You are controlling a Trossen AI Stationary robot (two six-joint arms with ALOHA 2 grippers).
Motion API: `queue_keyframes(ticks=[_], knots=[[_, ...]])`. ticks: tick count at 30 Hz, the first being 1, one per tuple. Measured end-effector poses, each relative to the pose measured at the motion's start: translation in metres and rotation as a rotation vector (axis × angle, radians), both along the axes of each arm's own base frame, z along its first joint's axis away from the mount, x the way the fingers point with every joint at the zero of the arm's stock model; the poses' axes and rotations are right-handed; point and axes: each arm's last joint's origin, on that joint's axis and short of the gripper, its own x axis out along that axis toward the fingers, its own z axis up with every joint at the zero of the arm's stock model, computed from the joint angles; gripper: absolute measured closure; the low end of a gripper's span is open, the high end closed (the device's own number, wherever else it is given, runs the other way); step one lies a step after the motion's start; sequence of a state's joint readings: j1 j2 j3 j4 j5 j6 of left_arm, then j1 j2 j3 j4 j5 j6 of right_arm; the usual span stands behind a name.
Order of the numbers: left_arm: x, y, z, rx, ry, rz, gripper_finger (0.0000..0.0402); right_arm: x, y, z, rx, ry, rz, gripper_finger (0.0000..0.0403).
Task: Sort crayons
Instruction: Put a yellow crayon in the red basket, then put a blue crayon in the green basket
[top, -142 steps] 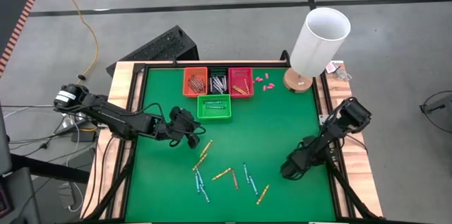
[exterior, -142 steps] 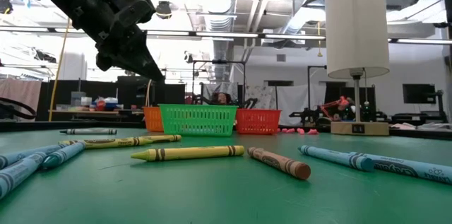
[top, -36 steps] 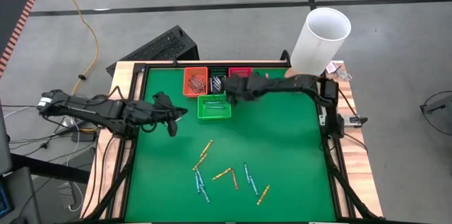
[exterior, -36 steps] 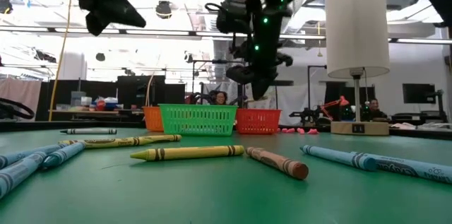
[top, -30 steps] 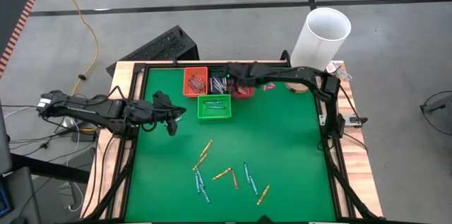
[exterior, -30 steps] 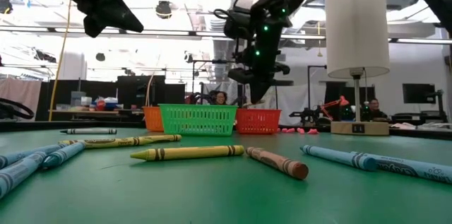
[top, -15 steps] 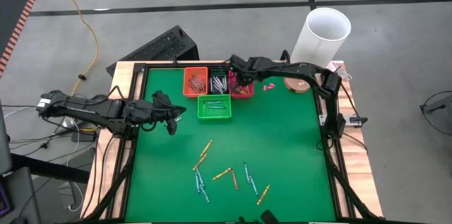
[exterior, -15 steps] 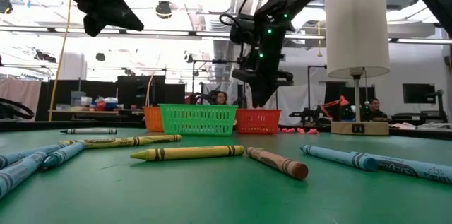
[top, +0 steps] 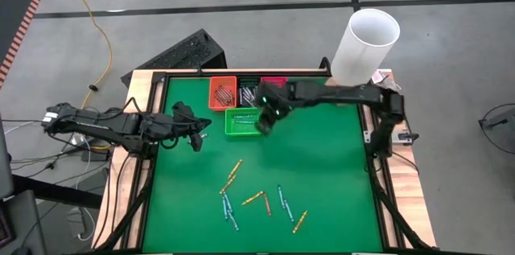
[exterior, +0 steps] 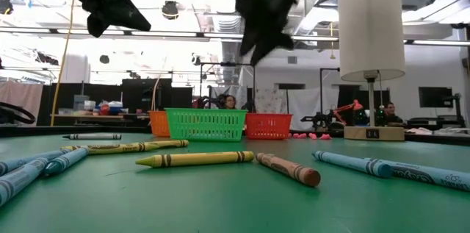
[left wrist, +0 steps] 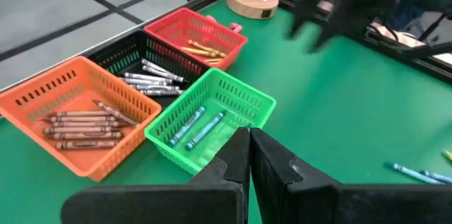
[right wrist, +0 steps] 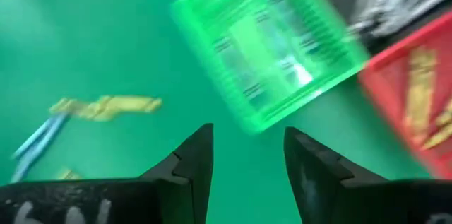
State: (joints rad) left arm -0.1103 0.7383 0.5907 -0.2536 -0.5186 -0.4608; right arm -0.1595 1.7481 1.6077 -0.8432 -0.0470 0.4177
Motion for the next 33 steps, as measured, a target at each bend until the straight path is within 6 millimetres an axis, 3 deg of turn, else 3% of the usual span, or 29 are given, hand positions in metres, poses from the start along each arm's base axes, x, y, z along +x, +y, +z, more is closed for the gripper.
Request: queue_keyframes(ticks=[6,13,18,21,25,28,33], knots=[[0.0,0.0,0.0,-0.045,-0.021,0.007,0.0401,-0.025,0.094,0.023,-0.021,0.008,0.059,0.0246],[0.003,-0.002,0.005,-0.127,-0.092,-0.04,0.0401,-0.048,0.197,-0.001,-0.112,0.022,-0.09,0.0247],[0.003,-0.007,0.005,-0.178,-0.116,-0.044,0.0401,-0.043,0.255,-0.024,-0.037,-0.112,-0.125,0.0247],[0.005,-0.013,0.003,-0.169,-0.097,-0.08,0.0398,-0.04,0.274,-0.041,-0.068,-0.128,-0.117,0.0247],[0.011,-0.022,0.0,-0.16,-0.079,-0.144,0.0376,-0.041,0.275,-0.07,-0.099,-0.02,-0.243,0.0247],[0.015,-0.032,-0.006,-0.151,-0.031,-0.198,0.0345,-0.044,0.273,-0.09,-0.108,0.095,-0.351,0.0247],[0.023,-0.049,-0.016,-0.139,0.017,-0.262,0.0278,-0.049,0.28,-0.115,-0.08,0.28,-0.371,0.0247]])
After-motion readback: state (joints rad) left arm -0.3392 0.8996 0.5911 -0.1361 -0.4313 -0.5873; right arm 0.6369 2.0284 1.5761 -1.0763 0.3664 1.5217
